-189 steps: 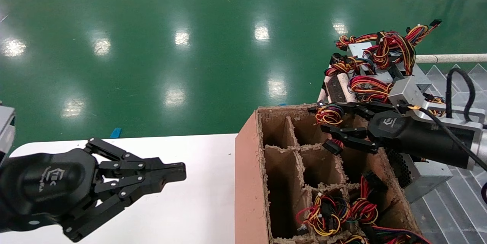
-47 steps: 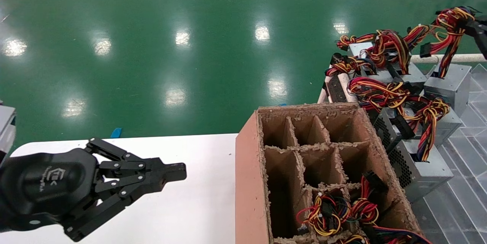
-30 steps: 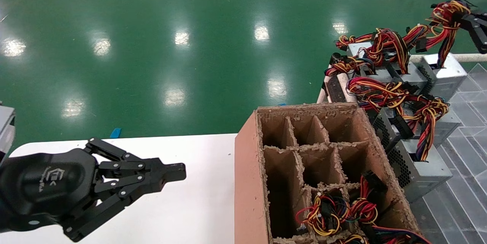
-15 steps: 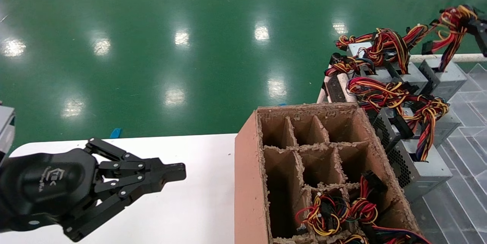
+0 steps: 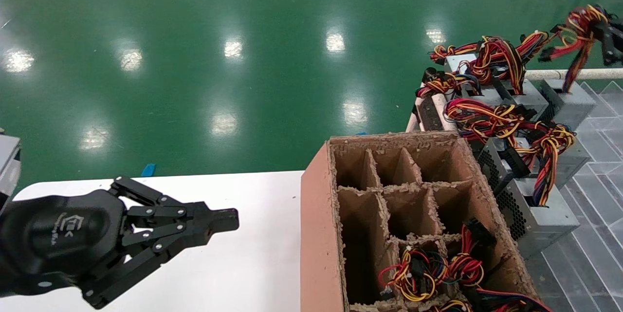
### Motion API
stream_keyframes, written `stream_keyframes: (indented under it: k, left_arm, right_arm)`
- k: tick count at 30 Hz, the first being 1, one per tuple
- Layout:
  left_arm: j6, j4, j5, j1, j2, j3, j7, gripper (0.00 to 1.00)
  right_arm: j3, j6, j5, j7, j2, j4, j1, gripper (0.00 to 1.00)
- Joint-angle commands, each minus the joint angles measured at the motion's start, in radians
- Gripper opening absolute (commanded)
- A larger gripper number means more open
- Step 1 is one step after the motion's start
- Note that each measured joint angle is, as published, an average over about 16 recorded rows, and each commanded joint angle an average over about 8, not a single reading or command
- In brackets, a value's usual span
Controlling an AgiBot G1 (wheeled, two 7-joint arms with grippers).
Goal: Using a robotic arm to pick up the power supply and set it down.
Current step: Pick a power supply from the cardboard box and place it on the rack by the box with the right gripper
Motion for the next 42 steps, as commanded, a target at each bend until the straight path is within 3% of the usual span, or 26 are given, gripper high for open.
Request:
stream_keyframes:
  k: [1, 12, 22, 23, 30, 31, 42]
  left_arm:
    - [0.0, 0.0, 0.0, 0.0, 0.0, 0.0, 0.0, 0.0]
    - [0.0, 0.0, 0.0, 0.0, 0.0, 0.0, 0.0, 0.0]
    - [0.0, 0.0, 0.0, 0.0, 0.0, 0.0, 0.0, 0.0]
    - [0.0, 0.0, 0.0, 0.0, 0.0, 0.0, 0.0, 0.0]
    - [0.0, 0.0, 0.0, 0.0, 0.0, 0.0, 0.0, 0.0]
    - [0.0, 0.0, 0.0, 0.0, 0.0, 0.0, 0.0, 0.0]
    - [0.0, 0.0, 0.0, 0.0, 0.0, 0.0, 0.0, 0.0]
  right_arm:
    - [0.008, 0.029, 0.011, -0.007, -0.019, 0.004, -0.002, 0.0]
    - [0.017, 0.155, 0.024, -0.062, -0.126, 0.016, 0.004, 0.0]
    - [0.028, 0.196, 0.039, -0.083, -0.145, 0.005, -0.022, 0.0]
    - [0.028, 0.197, 0.04, -0.084, -0.144, 0.005, -0.023, 0.06]
    - [0.032, 0.199, 0.045, -0.085, -0.139, 0.006, -0.02, 0.94]
    - [0.032, 0.199, 0.046, -0.084, -0.138, 0.006, -0.019, 1.0]
    - [0.031, 0.191, 0.044, -0.091, -0.124, 0.012, -0.005, 1.0]
